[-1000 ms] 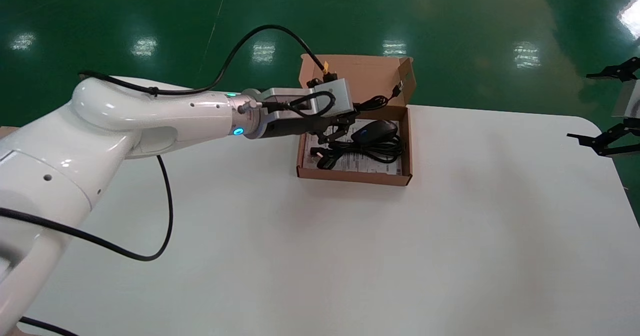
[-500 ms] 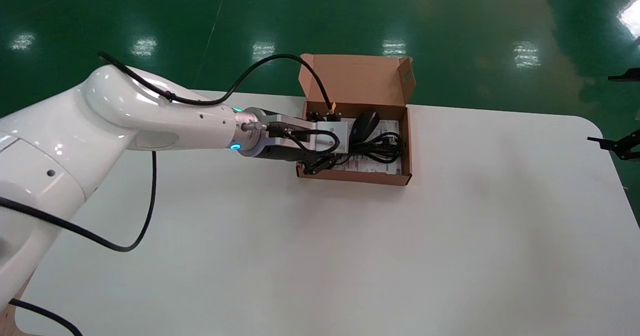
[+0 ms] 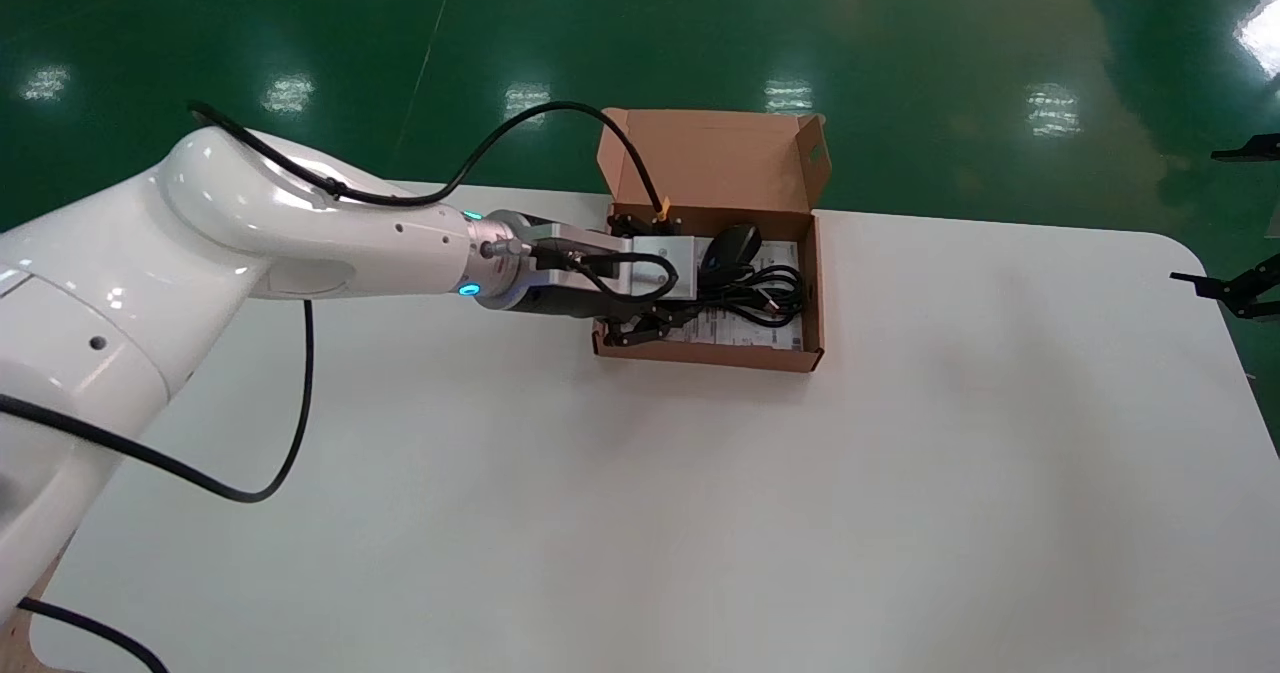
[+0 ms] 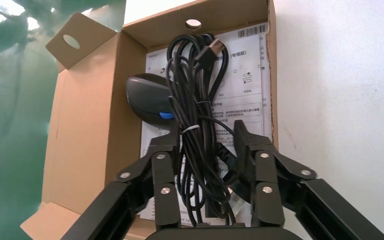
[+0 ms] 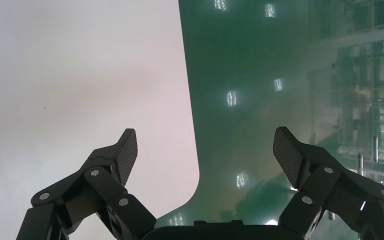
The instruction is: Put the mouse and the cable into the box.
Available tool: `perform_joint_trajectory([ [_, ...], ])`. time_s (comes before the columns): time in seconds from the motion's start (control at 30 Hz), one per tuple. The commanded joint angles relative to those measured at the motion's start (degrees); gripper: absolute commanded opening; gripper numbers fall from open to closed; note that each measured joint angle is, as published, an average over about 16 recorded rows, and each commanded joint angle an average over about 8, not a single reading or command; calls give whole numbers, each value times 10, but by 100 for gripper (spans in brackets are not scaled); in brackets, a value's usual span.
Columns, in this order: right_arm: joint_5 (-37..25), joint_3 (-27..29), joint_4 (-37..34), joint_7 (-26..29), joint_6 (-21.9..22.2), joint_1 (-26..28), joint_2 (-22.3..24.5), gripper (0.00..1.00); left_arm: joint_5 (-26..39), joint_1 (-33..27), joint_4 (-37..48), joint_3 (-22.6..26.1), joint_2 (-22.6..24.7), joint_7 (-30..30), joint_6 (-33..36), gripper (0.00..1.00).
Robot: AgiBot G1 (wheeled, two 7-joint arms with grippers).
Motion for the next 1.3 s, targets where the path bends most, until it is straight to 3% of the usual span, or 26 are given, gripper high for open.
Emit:
perform_joint_trajectory([
  [0.03, -2, -1, -3, -3, 1, 2, -1, 100, 1, -1, 2, 0, 1, 1, -1, 100],
  [0.2, 24, 9, 35, 31, -8, -24, 3, 100, -18, 19, -25, -27, -23, -15, 20, 100],
  [1.3, 298, 110, 439, 393, -105, -301, 45, 100, -201, 218, -286, -293, -261, -177, 218, 100],
])
